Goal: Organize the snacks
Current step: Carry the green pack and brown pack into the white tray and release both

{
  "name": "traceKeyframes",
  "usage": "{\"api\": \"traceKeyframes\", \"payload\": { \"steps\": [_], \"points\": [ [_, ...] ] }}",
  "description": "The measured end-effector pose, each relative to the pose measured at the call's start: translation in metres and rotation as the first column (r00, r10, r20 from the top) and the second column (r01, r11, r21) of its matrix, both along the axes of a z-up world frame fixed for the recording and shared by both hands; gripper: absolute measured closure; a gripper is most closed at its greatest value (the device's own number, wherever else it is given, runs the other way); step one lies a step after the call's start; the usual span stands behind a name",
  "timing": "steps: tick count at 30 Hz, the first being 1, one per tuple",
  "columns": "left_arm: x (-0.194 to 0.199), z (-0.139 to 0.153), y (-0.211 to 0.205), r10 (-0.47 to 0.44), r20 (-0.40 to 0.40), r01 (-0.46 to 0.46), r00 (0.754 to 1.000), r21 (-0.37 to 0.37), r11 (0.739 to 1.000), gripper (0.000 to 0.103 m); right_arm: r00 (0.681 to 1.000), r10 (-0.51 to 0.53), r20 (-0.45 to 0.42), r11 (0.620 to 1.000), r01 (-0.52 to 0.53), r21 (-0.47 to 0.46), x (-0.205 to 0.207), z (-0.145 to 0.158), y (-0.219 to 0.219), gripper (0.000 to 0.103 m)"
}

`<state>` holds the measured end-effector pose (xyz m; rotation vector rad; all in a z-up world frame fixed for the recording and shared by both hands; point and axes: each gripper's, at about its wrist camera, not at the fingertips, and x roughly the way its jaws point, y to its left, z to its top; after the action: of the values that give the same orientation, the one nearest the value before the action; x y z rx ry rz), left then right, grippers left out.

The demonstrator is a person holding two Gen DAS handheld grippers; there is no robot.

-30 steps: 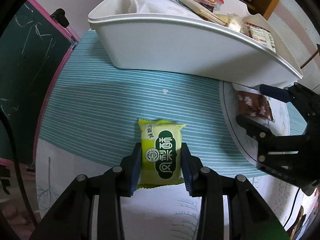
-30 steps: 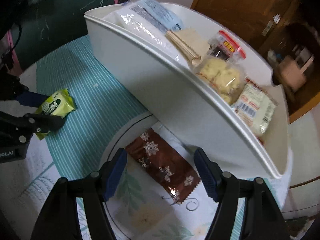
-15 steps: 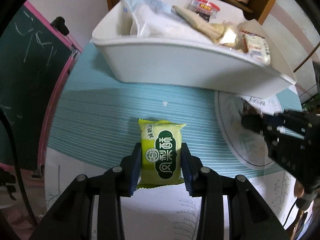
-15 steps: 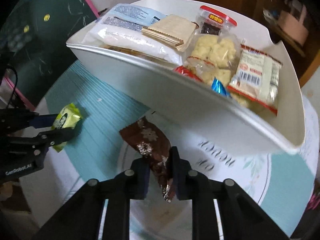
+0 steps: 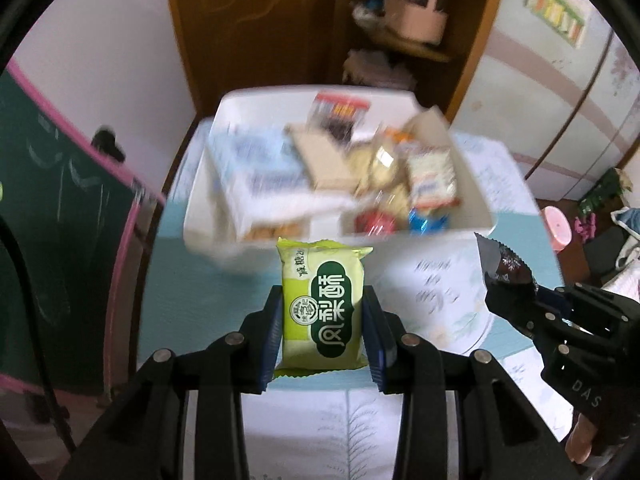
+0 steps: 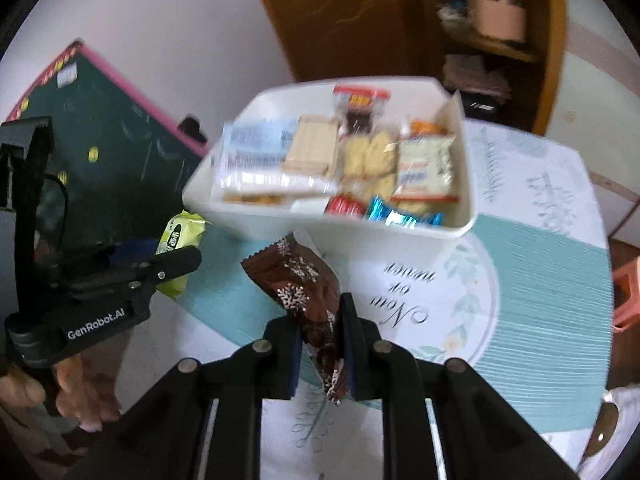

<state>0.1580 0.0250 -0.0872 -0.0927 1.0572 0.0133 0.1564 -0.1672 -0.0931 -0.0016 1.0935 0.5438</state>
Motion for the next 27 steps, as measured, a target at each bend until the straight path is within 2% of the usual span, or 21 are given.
{"api": "traceKeyframes", "payload": {
  "steps": [5,10,12,19,24,25,26,27],
  "points": [
    [0.028,0.051,-0.012,-0.050,0.104,0.047,0.993,0.028,0.998,0.068,0.995,-0.072,0.075,0.997,0.071,0.007,0.018,0.047,-0.003,0.086],
    [0.058,0.085,-0.020,-0.086,0.165,0.078,0.982,0.053,0.996,0.068,0.978,-0.148,0.146,0.988,0.139,0.066,0.044,0.095,-0.010,0.086],
    [0.070,0.094,-0.023,-0.100,0.185,0.089,0.978,0.064,0.994,0.068,0.973,-0.172,0.157,0.983,0.159,0.088,0.057,0.104,-0.008,0.086],
    [0.114,0.101,-0.024,-0.115,0.201,0.101,0.973,0.075,0.992,0.068,0.960,-0.214,0.180,0.976,0.201,0.085,0.092,0.109,0.000,0.086],
    [0.135,0.090,-0.018,-0.099,0.179,0.086,0.979,0.083,0.993,0.066,0.961,-0.243,0.130,0.970,0.237,0.060,0.116,0.083,0.006,0.083],
    [0.139,0.086,-0.015,-0.093,0.168,0.082,0.981,0.071,0.994,0.055,0.962,-0.246,0.121,0.969,0.240,0.057,0.118,0.079,0.007,0.083],
    [0.142,0.084,-0.012,-0.091,0.159,0.085,0.983,0.047,0.995,0.032,0.963,-0.247,0.109,0.969,0.243,0.047,0.122,0.073,0.008,0.082],
    [0.142,0.083,-0.009,-0.076,0.161,0.071,0.984,0.039,0.997,0.027,0.966,-0.242,0.092,0.970,0.240,0.026,0.125,0.066,0.010,0.079]
  ]
}}
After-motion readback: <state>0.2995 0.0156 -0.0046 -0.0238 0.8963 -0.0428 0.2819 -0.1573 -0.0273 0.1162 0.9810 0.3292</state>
